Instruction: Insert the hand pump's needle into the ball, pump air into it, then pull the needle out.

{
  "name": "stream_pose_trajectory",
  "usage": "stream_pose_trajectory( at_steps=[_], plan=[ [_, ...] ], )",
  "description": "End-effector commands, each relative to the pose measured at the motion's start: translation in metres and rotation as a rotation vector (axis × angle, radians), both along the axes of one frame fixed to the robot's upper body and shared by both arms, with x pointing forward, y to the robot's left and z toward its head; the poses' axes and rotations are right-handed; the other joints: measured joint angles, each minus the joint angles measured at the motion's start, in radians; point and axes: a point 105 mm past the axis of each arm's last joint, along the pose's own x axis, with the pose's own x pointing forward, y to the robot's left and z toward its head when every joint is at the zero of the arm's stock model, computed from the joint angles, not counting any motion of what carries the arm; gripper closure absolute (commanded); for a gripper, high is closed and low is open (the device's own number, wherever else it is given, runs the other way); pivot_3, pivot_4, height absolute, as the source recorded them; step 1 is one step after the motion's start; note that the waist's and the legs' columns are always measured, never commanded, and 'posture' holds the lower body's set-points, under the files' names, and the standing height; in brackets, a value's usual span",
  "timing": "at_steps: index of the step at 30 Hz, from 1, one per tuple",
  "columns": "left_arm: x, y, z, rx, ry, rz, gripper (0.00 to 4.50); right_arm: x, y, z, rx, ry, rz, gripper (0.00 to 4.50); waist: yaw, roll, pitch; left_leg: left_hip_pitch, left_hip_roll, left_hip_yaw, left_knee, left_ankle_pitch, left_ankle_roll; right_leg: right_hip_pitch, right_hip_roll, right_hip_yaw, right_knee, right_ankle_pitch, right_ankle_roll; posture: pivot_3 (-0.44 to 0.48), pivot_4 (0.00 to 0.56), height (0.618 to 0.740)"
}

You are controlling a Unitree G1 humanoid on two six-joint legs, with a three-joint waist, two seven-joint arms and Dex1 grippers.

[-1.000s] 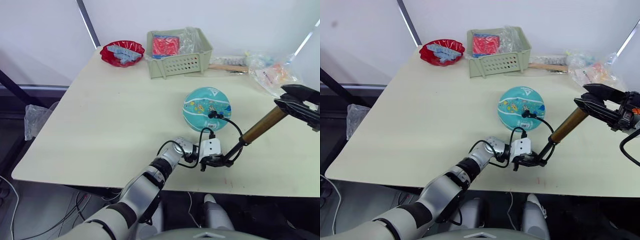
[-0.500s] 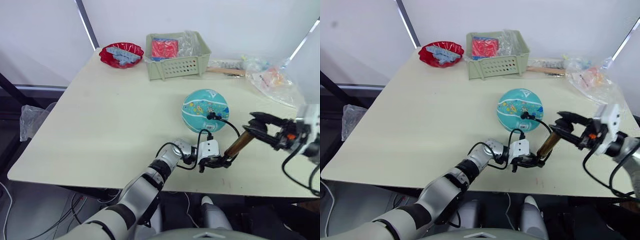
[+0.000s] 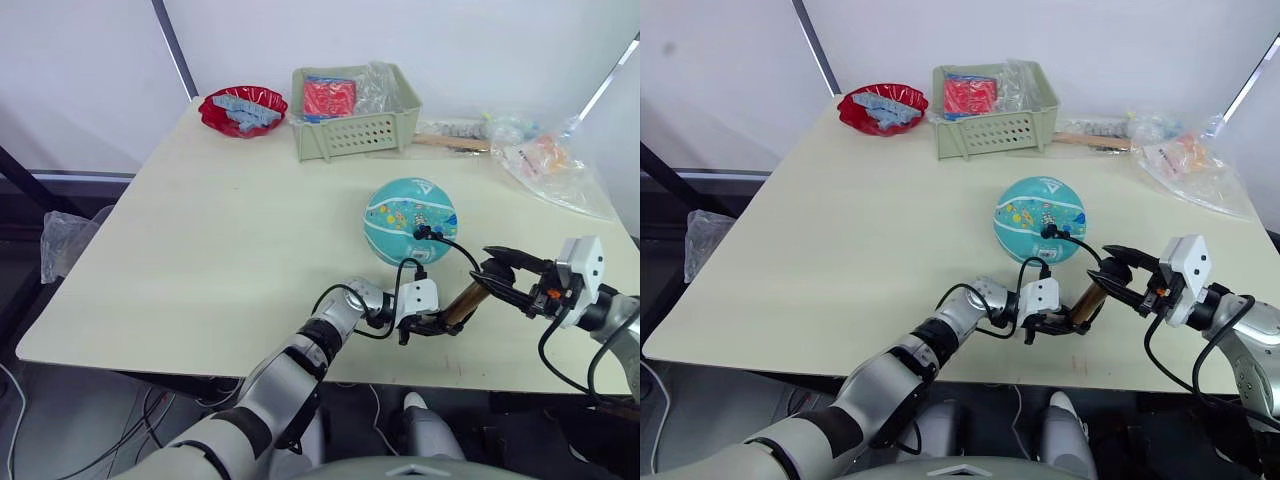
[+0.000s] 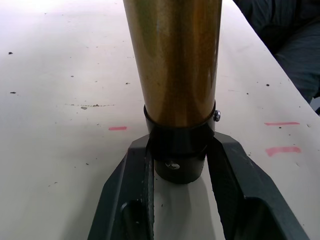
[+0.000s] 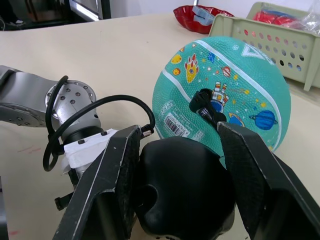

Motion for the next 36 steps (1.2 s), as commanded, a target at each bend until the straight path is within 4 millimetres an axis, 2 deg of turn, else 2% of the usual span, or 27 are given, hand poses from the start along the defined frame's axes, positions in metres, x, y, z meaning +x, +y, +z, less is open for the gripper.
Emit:
stream_pose_trajectory(
  at_steps=[1,9,15,21,24,30,34,36],
  plan=[
    [-0.014,0.05,-0.059,0.265,0.119,0.061,3.47,-0.004,-0.01,0.027,0.043,-0.033,0.003,2.54,0.0,0.004,0.004,0.0,0.0,0.0,0.0,0.0,0.0,0.0,0.0,0.0,0.0,0.0,0.0,0.0,0.15,0.738],
    [-0.014,0.049,-0.059,0.266,0.119,0.059,3.47,-0.01,-0.028,0.088,0.075,-0.156,-0.018,2.54,0.001,0.009,0.009,-0.001,-0.002,0.001,0.001,0.0,0.0,0.0,0.0,0.0,0.0,0.0,0.001,0.0,0.15,0.738],
    [-0.014,0.048,-0.059,0.266,0.118,0.057,3.47,-0.015,-0.037,0.124,0.073,-0.219,-0.025,2.54,0.001,0.009,0.012,-0.002,-0.002,0.001,0.001,0.0,0.0,-0.001,0.0,0.0,0.0,0.0,0.001,0.0,0.15,0.738],
    [-0.014,0.048,-0.059,0.265,0.118,0.059,3.47,-0.019,-0.041,0.145,0.059,-0.259,-0.032,2.54,0.001,0.01,0.014,-0.002,-0.002,0.0,0.001,0.0,0.0,-0.001,0.003,0.004,0.0,0.001,0.002,0.0,0.15,0.738],
    [-0.015,0.048,-0.06,0.265,0.12,0.06,3.47,-0.019,-0.039,0.146,0.058,-0.261,-0.028,2.54,0.001,0.009,0.014,-0.002,-0.002,0.001,0.001,0.0,0.0,-0.001,0.003,0.005,0.0,0.001,0.002,0.0,0.15,0.738],
    [-0.016,0.049,-0.061,0.264,0.124,0.058,3.47,-0.016,-0.02,0.117,0.034,-0.162,0.036,2.54,0.0,0.009,0.014,-0.002,-0.002,-0.001,0.001,0.0,0.0,-0.001,0.007,0.009,0.0,0.001,0.001,0.0,0.15,0.738],
    [-0.016,0.048,-0.06,0.265,0.122,0.058,3.47,-0.014,0.003,0.079,0.029,-0.062,0.1,2.54,-0.001,0.005,0.01,-0.002,-0.001,-0.001,0.001,0.0,0.0,0.0,0.014,0.018,-0.001,0.0,0.001,0.0,0.15,0.738],
    [-0.015,0.048,-0.06,0.266,0.121,0.059,3.47,-0.014,0.008,0.063,0.012,-0.03,0.114,2.55,-0.002,0.003,0.008,-0.001,-0.001,-0.001,0.001,0.0,0.0,0.0,0.015,0.021,-0.001,0.0,0.001,0.0,0.15,0.738]
  ],
)
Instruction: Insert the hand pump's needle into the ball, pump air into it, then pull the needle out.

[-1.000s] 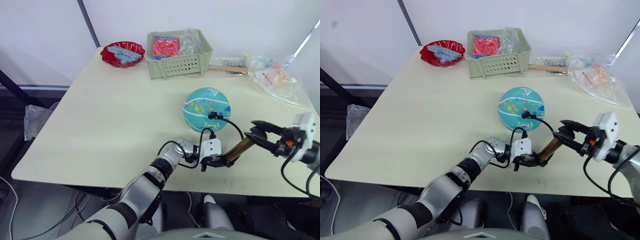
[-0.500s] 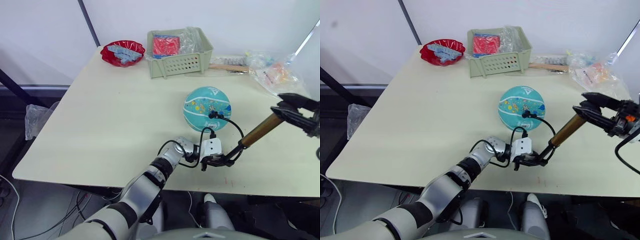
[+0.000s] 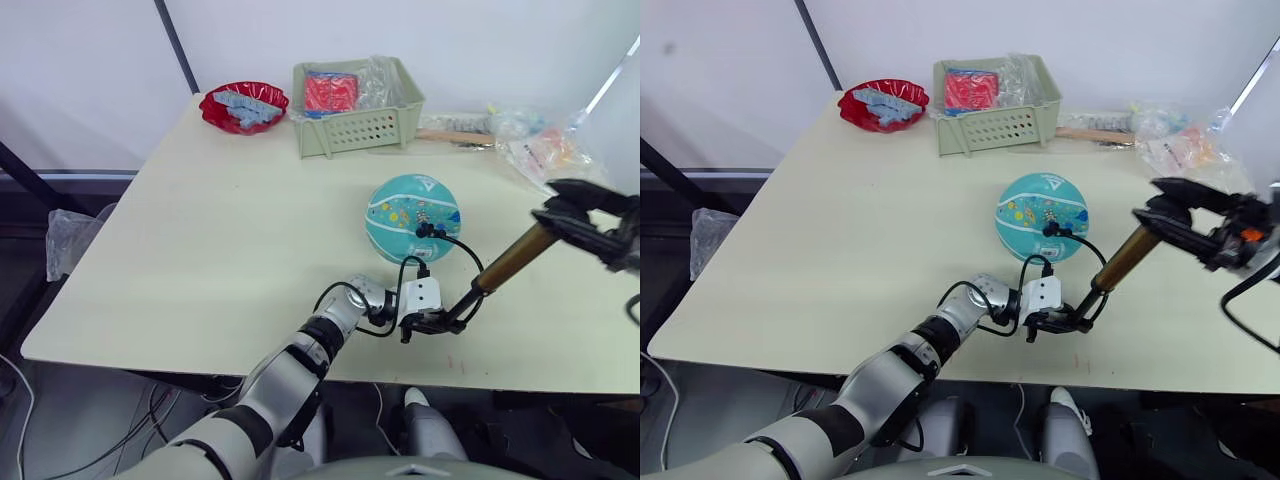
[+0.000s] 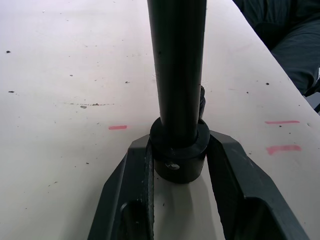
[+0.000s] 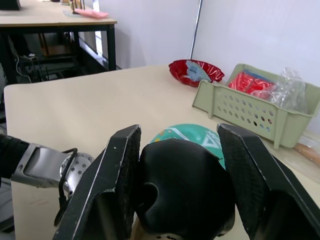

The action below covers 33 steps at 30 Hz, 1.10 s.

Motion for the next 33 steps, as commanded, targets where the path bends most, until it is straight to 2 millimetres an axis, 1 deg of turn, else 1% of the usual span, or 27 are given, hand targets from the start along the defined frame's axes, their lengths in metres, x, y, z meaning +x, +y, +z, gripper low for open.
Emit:
stream_pose_trajectory(
  at_steps=[1,3,5,6,8,12,15,19,20,21,22,24,27,30,33],
  plan=[
    [-0.016,0.048,-0.061,0.269,0.125,0.059,3.47,-0.001,0.016,-0.04,-0.054,0.114,0.051,2.55,0.0,-0.001,-0.002,0.0,0.0,0.0,0.0,0.0,0.0,0.0,0.0,0.001,0.0,0.0,0.0,0.0,0.15,0.738],
    [-0.016,0.048,-0.062,0.27,0.126,0.059,3.47,-0.002,0.022,-0.057,-0.075,0.148,0.068,2.55,0.0,-0.006,-0.005,0.0,0.0,0.0,0.0,0.0,0.0,0.0,-0.001,0.003,0.0,0.0,0.0,0.0,0.15,0.738],
    [-0.017,0.049,-0.062,0.271,0.127,0.06,3.47,-0.001,0.026,-0.07,-0.074,0.166,0.07,2.55,0.0,-0.007,-0.006,0.001,0.001,0.0,0.0,0.0,0.0,0.0,0.0,0.003,0.0,0.0,-0.001,0.0,0.15,0.738],
    [-0.017,0.049,-0.062,0.271,0.128,0.06,3.47,-0.001,0.026,-0.077,-0.078,0.178,0.063,2.55,0.0,-0.007,-0.007,0.001,0.001,0.0,0.0,0.0,0.0,0.0,-0.001,0.003,0.0,0.0,-0.001,0.0,0.15,0.738],
    [-0.017,0.049,-0.063,0.271,0.129,0.062,3.47,-0.003,0.026,-0.1,-0.14,0.215,0.065,2.55,0.0,-0.007,-0.008,0.001,0.001,0.0,0.0,0.0,0.0,0.0,-0.001,0.003,0.0,0.0,-0.001,0.0,0.15,0.738],
    [-0.017,0.049,-0.063,0.27,0.13,0.064,3.47,-0.007,0.028,-0.133,-0.175,0.273,0.06,2.55,0.0,-0.01,-0.014,0.001,0.001,0.0,-0.001,0.0,0.0,0.0,-0.001,0.003,0.0,-0.001,-0.001,0.0,0.15,0.738],
    [-0.017,0.049,-0.062,0.27,0.13,0.067,3.47,-0.006,0.027,-0.146,-0.191,0.277,0.045,2.55,0.0,-0.009,-0.015,0.002,0.002,0.0,-0.002,0.0,0.0,0.0,-0.001,0.003,0.0,-0.001,-0.002,0.0,0.15,0.738],
    [-0.016,0.049,-0.062,0.272,0.129,0.066,3.47,-0.003,0.031,-0.151,-0.171,0.265,0.039,2.55,0.0,-0.008,-0.017,0.002,0.002,0.0,-0.002,0.0,-0.001,0.0,-0.002,0.004,0.0,-0.001,-0.002,0.0,0.15,0.738],
    [-0.016,0.049,-0.062,0.272,0.128,0.065,3.47,-0.003,0.032,-0.15,-0.165,0.26,0.04,2.55,0.0,-0.007,-0.018,0.002,0.002,0.0,-0.002,0.0,-0.001,0.0,-0.002,0.004,0.0,-0.001,-0.002,0.0,0.15,0.738],
    [-0.016,0.049,-0.062,0.271,0.128,0.066,3.47,-0.002,0.033,-0.145,-0.142,0.246,0.037,2.55,0.0,-0.007,-0.018,0.002,0.002,-0.001,-0.002,0.0,-0.001,0.0,-0.002,0.003,0.0,-0.001,-0.003,0.0,0.15,0.738],
    [-0.015,0.049,-0.062,0.271,0.128,0.067,3.47,0.0,0.032,-0.136,-0.114,0.221,0.029,2.55,0.0,-0.007,-0.017,0.002,0.002,-0.001,-0.002,0.0,-0.001,0.0,-0.002,0.003,0.0,-0.001,-0.003,0.0,0.15,0.738],
    [-0.015,0.05,-0.062,0.272,0.128,0.067,3.47,0.003,0.029,-0.123,-0.079,0.187,0.016,2.55,0.0,-0.007,-0.017,0.002,0.002,-0.001,-0.002,0.0,-0.001,0.0,-0.002,0.004,0.0,-0.001,-0.003,0.0,0.15,0.738],
    [-0.015,0.051,-0.062,0.274,0.129,0.069,3.47,0.004,0.018,-0.088,-0.021,0.107,-0.005,2.55,0.0,-0.005,-0.016,0.002,0.002,-0.001,-0.002,-0.001,-0.002,0.0,-0.004,0.006,0.0,-0.001,-0.003,0.0,0.15,0.738],
    [-0.015,0.052,-0.062,0.275,0.131,0.068,3.47,0.004,0.005,-0.06,0.003,0.051,-0.023,2.55,0.0,0.005,-0.009,0.001,0.001,0.0,-0.002,-0.001,-0.002,-0.001,-0.005,0.006,0.0,-0.001,-0.003,0.0,0.15,0.738],
    [-0.016,0.052,-0.062,0.277,0.132,0.064,3.47,0.003,-0.005,-0.033,0.017,0.002,-0.03,2.55,0.001,0.009,-0.007,-0.001,0.001,0.001,-0.002,0.0,0.0,-0.003,-0.005,0.005,0.0,-0.001,-0.003,0.0,0.15,0.738]
  ],
)
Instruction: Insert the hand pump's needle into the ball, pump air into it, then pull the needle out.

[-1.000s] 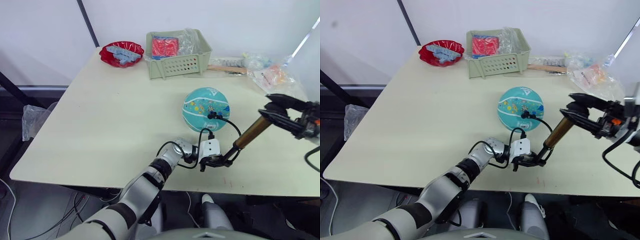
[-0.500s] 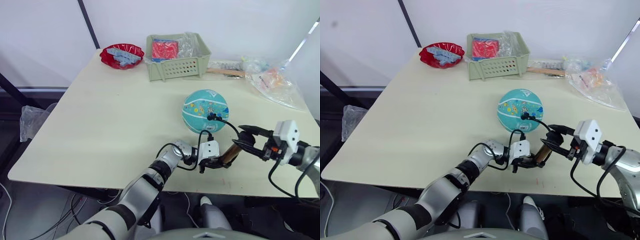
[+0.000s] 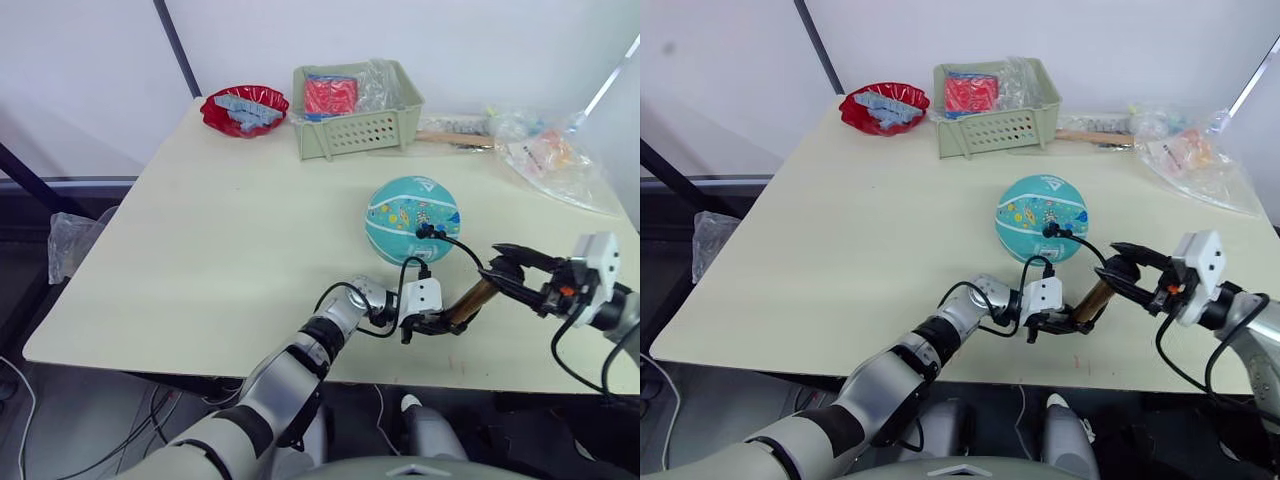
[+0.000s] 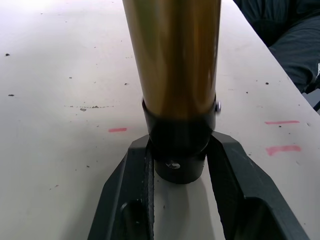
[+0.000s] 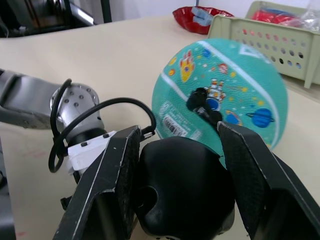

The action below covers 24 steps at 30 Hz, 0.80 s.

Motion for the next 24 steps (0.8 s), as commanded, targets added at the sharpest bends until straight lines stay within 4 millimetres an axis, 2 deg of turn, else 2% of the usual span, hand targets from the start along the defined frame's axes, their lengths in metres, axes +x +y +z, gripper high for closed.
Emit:
stream_pose_trajectory(
  at_steps=[1,5,11,13,18,24],
  plan=[
    [-0.015,0.054,-0.064,0.277,0.135,0.077,3.47,-0.007,-0.008,0.051,0.048,-0.127,0.03,2.55,0.0,0.001,0.001,0.0,0.0,0.001,0.0,0.0,0.0,0.0,0.0,-0.001,0.0,0.0,0.0,0.0,0.15,0.738],
    [-0.015,0.054,-0.064,0.277,0.134,0.076,3.47,-0.01,-0.014,0.08,0.067,-0.175,0.032,2.55,0.001,0.003,0.003,-0.001,0.0,0.003,0.0,0.0,0.0,0.0,-0.003,-0.01,0.0,0.0,0.0,0.0,0.15,0.738],
    [-0.015,0.055,-0.064,0.279,0.134,0.077,3.47,-0.016,-0.022,0.121,0.083,-0.238,0.021,2.55,0.001,0.004,0.004,-0.007,0.0,0.006,0.002,0.0,0.001,0.0,-0.01,-0.039,0.0,0.0,0.0,0.0,0.15,0.738],
    [-0.014,0.055,-0.064,0.28,0.134,0.078,3.47,-0.017,-0.025,0.126,0.077,-0.24,0.015,2.55,0.001,0.004,0.005,-0.011,0.0,0.007,0.004,0.0,0.001,-0.001,-0.011,-0.046,0.0,0.0,0.0,0.0,0.15,0.738],
    [-0.014,0.056,-0.064,0.28,0.134,0.08,3.47,-0.017,-0.025,0.123,0.082,-0.214,0.015,2.55,0.001,0.002,0.006,-0.013,0.0,0.007,0.005,0.0,0.001,-0.002,-0.011,-0.049,0.001,0.0,0.0,0.0,0.15,0.738],
    [-0.014,0.056,-0.064,0.281,0.132,0.079,3.47,-0.015,-0.011,0.072,0.011,-0.061,0.057,2.55,0.001,-0.004,0.002,-0.012,0.0,0.004,0.005,0.0,0.001,-0.001,-0.01,-0.051,0.001,0.0,0.001,0.0,0.15,0.738]
  ],
)
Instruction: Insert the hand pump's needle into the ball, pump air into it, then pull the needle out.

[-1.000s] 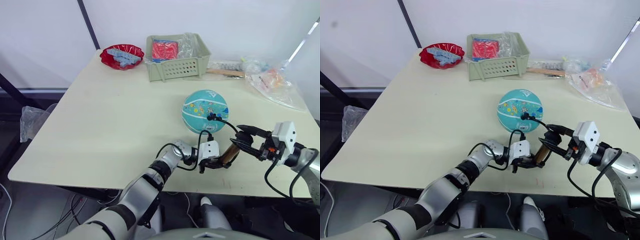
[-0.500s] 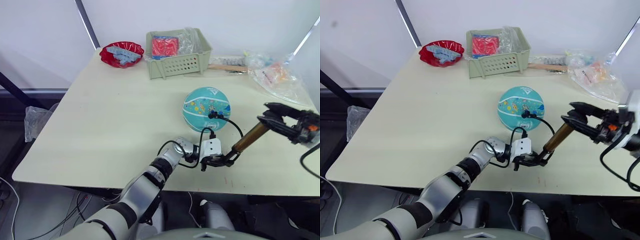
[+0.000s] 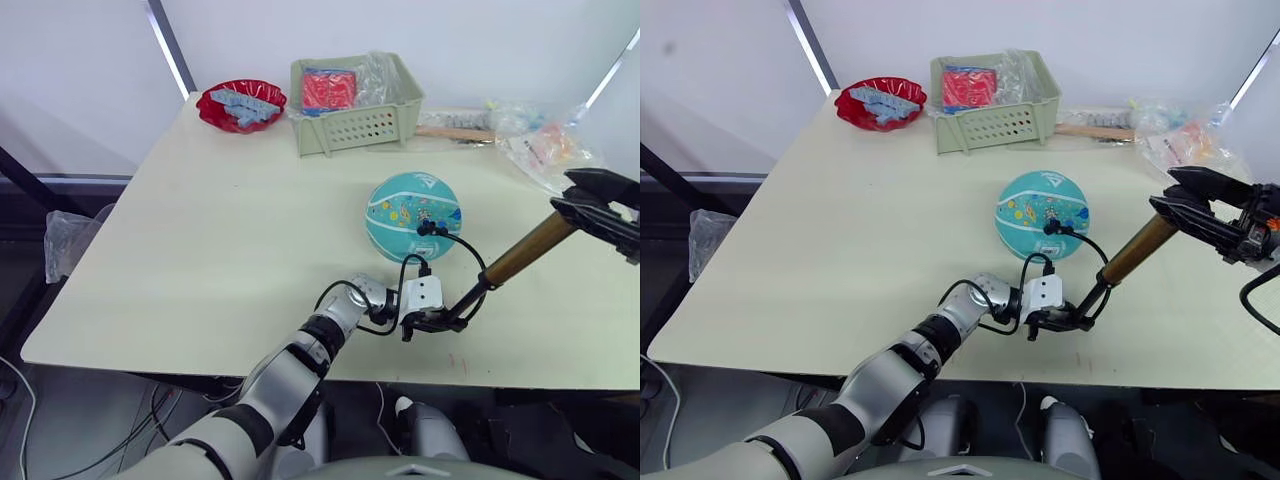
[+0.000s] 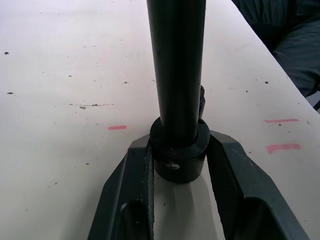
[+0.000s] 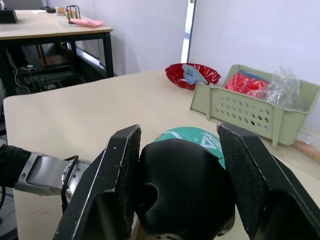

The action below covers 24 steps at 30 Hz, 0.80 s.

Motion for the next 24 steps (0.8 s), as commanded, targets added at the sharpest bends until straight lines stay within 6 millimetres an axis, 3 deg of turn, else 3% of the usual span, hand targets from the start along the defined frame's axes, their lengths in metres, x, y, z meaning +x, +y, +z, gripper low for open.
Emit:
stream_pose_trajectory(
  at_steps=[1,13,20,24],
  plan=[
    [-0.016,0.054,-0.065,0.283,0.139,0.068,3.47,-0.001,0.008,-0.024,-0.04,0.071,0.026,2.55,-0.001,-0.002,-0.001,0.0,0.0,0.0,0.0,0.0,0.0,0.0,0.0,0.0,0.0,0.0,0.0,0.0,0.15,0.738],
    [-0.016,0.052,-0.064,0.279,0.135,0.07,3.47,0.0,0.03,-0.124,-0.094,0.267,0.066,2.55,-0.001,-0.01,-0.009,0.008,0.001,-0.002,-0.002,0.0,0.0,0.006,0.001,0.001,0.001,-0.001,-0.001,0.0,0.15,0.738],
    [-0.016,0.053,-0.064,0.279,0.134,0.071,3.47,-0.001,0.037,-0.158,-0.114,0.29,0.06,2.55,0.0,-0.011,-0.013,0.01,0.001,-0.001,-0.002,0.0,0.0,0.008,0.001,0.001,0.001,-0.001,-0.002,0.0,0.15,0.738],
    [-0.016,0.053,-0.064,0.281,0.134,0.07,3.47,0.0,0.04,-0.156,-0.078,0.277,0.055,2.55,0.0,-0.009,-0.013,0.01,0.001,-0.001,-0.002,0.0,0.0,0.008,0.001,0.001,0.001,-0.001,-0.002,0.0,0.15,0.738]
  ],
)
